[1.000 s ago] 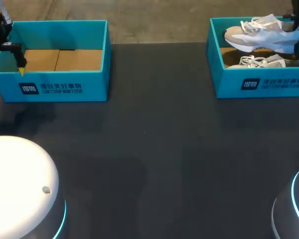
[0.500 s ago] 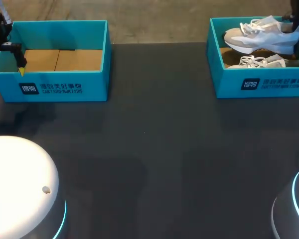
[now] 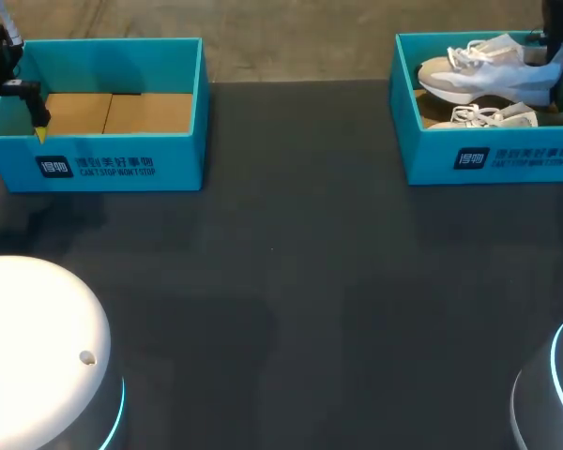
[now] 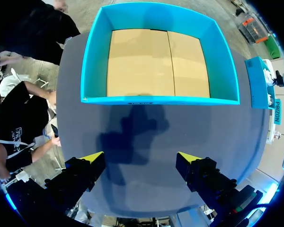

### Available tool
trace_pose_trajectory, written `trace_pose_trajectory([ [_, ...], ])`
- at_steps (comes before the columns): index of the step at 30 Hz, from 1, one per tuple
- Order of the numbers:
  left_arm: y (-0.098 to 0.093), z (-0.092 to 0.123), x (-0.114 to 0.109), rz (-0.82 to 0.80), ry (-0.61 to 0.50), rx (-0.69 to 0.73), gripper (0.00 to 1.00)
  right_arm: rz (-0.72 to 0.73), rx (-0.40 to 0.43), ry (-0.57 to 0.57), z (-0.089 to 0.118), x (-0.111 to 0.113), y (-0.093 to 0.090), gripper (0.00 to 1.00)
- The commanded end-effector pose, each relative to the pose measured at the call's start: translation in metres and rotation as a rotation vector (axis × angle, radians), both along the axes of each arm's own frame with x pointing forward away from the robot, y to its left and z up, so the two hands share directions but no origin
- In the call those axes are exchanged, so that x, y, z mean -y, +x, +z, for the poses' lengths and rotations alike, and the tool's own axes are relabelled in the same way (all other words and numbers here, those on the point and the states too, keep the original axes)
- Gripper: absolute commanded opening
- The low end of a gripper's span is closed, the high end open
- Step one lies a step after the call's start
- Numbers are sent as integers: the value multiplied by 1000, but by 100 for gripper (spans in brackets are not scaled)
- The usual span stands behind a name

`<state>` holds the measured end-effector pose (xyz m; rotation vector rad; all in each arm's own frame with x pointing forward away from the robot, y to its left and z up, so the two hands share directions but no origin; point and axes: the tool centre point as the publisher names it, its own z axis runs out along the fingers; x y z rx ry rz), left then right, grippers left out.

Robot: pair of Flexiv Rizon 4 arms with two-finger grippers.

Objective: Take the shoe out of the shoebox, open the shoe tongue, remove and reinsert the insole, then place the shoe into the shoebox

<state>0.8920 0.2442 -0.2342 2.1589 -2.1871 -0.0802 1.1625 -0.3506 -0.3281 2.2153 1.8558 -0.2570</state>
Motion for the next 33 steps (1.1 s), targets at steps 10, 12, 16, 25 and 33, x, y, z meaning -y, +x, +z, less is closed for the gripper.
trace_pose_trajectory([
  [10,-1,1,0,0,3,0,100,22,28,-26,-6,-5,9,0],
  [12,-1,1,0,0,3,0,100,21,24,-28,-9,-6,9,0],
  [16,-1,1,0,0,3,0,100,15,11,-37,-15,-6,7,0],
  [25,-1,1,0,0,3,0,100,10,-5,-24,-25,-4,7,0],
  [33,-1,1,0,0,3,0,100,21,-21,-12,-32,-4,9,0],
])
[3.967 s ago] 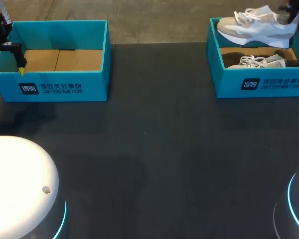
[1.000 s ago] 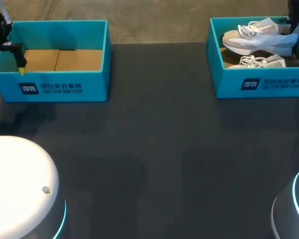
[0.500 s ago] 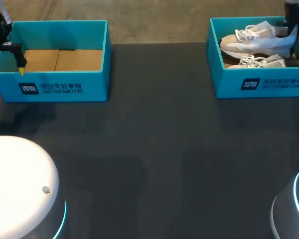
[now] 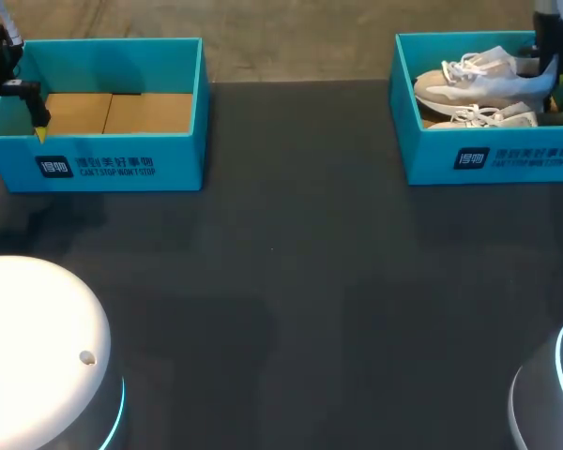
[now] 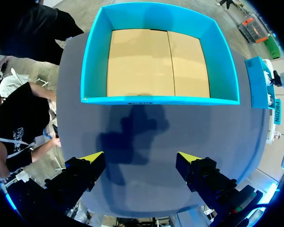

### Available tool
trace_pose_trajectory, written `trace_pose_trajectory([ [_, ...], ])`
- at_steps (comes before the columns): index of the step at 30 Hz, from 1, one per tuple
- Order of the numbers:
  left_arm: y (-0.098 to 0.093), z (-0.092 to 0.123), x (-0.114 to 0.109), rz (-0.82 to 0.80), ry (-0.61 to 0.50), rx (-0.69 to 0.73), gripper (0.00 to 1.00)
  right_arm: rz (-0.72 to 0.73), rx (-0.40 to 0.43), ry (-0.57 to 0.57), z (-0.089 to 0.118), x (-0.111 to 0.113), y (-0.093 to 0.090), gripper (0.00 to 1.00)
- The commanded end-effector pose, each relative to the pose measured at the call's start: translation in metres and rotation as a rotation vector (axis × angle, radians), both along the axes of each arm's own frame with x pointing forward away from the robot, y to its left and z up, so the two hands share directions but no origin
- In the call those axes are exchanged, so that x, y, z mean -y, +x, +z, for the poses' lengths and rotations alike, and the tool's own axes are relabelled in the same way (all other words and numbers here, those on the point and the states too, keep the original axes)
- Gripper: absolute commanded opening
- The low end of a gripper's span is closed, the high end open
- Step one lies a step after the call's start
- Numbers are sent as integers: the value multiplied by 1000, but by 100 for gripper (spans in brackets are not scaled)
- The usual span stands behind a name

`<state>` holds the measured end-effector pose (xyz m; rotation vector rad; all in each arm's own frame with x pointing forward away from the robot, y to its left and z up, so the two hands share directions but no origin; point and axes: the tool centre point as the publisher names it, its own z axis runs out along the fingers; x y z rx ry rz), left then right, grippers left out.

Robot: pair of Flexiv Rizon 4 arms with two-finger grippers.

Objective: Take the shoe out of the shoebox, open the shoe tongue, remove and reinsert the insole, then place the shoe into the shoebox

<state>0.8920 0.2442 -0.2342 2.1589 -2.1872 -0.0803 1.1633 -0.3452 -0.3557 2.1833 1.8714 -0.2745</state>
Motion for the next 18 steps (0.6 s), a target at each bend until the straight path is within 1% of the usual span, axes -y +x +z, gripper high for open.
trace_pose_trajectory([
  [1,-1,1,0,0,3,0,100,1,-18,10,-6,1,8,0],
  [18,-1,1,0,0,3,0,100,15,-46,36,-20,4,9,0],
])
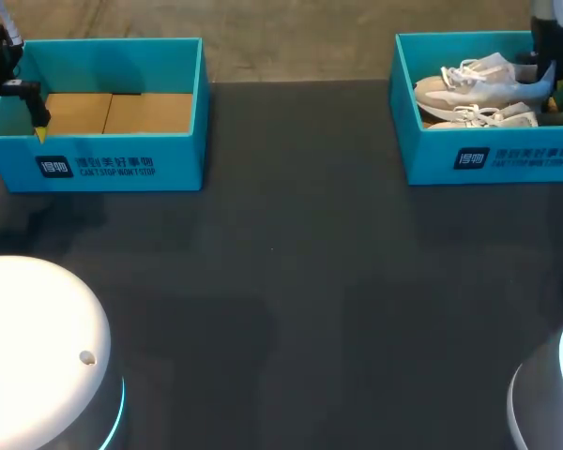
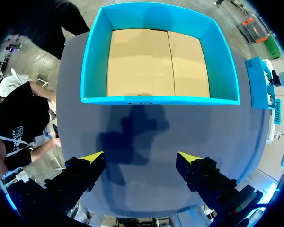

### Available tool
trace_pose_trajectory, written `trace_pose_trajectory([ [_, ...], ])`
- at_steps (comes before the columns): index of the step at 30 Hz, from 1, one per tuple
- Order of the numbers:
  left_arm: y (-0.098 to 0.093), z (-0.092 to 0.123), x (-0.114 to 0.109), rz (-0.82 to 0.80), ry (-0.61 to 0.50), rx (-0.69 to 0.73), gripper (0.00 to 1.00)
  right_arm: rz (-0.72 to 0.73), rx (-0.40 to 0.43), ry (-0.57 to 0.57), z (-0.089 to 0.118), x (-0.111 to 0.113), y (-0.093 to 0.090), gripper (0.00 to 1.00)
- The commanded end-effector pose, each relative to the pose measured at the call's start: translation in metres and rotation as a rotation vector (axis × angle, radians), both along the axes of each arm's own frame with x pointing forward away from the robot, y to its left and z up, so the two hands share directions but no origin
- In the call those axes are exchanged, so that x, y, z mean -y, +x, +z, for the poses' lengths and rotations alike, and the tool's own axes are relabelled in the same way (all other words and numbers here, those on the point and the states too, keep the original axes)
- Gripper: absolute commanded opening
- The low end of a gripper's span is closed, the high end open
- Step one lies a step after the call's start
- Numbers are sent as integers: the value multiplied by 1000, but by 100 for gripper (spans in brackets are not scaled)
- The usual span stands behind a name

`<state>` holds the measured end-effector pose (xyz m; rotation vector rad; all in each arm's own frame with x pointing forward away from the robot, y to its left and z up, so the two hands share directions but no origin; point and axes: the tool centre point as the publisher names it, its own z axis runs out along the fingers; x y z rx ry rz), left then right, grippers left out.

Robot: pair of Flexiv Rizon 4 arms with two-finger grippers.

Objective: Take the shoe out of the shoebox, open the shoe tongue, remove and reinsert the insole, then place the shoe into the shoebox

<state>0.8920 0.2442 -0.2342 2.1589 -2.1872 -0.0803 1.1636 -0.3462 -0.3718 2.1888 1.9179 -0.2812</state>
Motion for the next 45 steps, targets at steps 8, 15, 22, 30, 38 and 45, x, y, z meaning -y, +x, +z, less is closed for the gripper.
trace_pose_trajectory([
  [8,-1,1,0,0,3,0,100,5,-37,15,-10,-1,10,0],
  [15,-1,1,0,0,3,0,100,11,-41,30,-12,-1,10,0],
  [22,-1,1,0,0,3,0,100,21,-29,28,-9,-3,11,0],
  [30,-1,1,0,0,3,0,100,26,-24,24,-8,-8,8,20],
  [38,-1,1,0,0,3,0,100,30,-17,20,-1,-11,4,38],
  [45,-1,1,0,0,3,0,100,25,-8,18,7,-15,1,48],
])
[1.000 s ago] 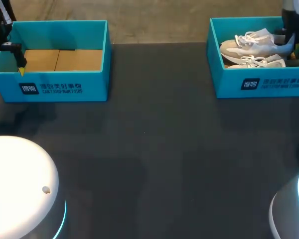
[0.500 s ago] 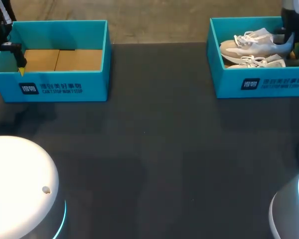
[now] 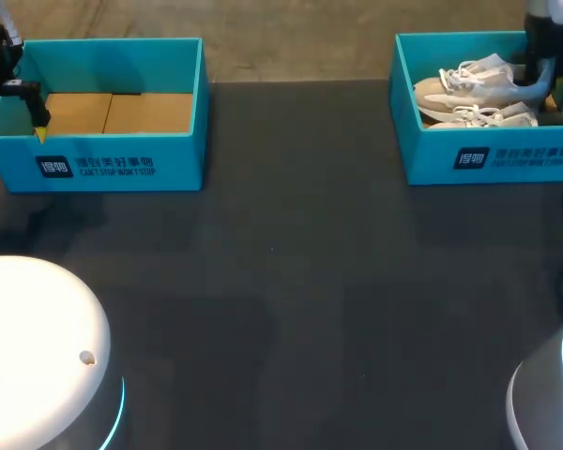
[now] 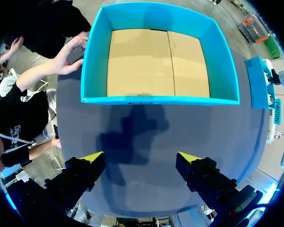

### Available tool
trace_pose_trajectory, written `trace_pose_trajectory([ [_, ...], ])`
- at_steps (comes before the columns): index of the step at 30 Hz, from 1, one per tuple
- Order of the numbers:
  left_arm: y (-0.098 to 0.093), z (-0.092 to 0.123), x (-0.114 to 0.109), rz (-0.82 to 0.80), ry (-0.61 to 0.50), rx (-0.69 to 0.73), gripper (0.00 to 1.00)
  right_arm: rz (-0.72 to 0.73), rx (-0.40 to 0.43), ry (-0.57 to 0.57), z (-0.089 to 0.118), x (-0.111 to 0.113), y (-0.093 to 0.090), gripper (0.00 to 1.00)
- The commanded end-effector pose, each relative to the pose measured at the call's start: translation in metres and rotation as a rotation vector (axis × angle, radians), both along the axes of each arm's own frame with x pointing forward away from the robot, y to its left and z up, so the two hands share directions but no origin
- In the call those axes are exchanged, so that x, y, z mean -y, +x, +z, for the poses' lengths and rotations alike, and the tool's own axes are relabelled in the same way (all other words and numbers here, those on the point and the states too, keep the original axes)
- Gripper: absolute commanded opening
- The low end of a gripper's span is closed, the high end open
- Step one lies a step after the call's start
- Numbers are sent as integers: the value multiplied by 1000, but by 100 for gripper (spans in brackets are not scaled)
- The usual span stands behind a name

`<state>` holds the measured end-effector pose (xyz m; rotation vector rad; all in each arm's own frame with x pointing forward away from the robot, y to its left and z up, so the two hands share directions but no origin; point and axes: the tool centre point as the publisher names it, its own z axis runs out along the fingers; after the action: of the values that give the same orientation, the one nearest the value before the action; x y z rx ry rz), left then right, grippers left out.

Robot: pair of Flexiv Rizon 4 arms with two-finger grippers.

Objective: Take the shoe out of the shoebox, open the shoe tongue, remove and reinsert the insole, then place the shoe into the shoebox

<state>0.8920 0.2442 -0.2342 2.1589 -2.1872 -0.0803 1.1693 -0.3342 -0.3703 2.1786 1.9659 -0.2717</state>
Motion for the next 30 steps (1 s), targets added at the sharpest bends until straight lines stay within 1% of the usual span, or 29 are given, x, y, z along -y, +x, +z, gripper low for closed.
trace_pose_trajectory([
  [1,-1,1,0,0,3,0,100,-3,7,-4,7,-4,-5,52],
  [2,-1,1,0,0,3,0,100,-4,8,-4,8,-4,-5,62],
  [8,-1,1,0,0,3,0,100,-5,21,-2,17,-8,-8,99],
  [9,-1,1,0,0,3,0,100,-5,22,-2,19,-9,-9,100],
  [17,-1,1,0,0,3,0,100,-12,53,3,41,-16,-15,100],
  [25,-1,1,0,0,3,0,100,-8,68,10,64,-27,-22,100],
  [30,-1,1,0,0,3,0,100,-13,80,6,78,-30,-25,100],
])
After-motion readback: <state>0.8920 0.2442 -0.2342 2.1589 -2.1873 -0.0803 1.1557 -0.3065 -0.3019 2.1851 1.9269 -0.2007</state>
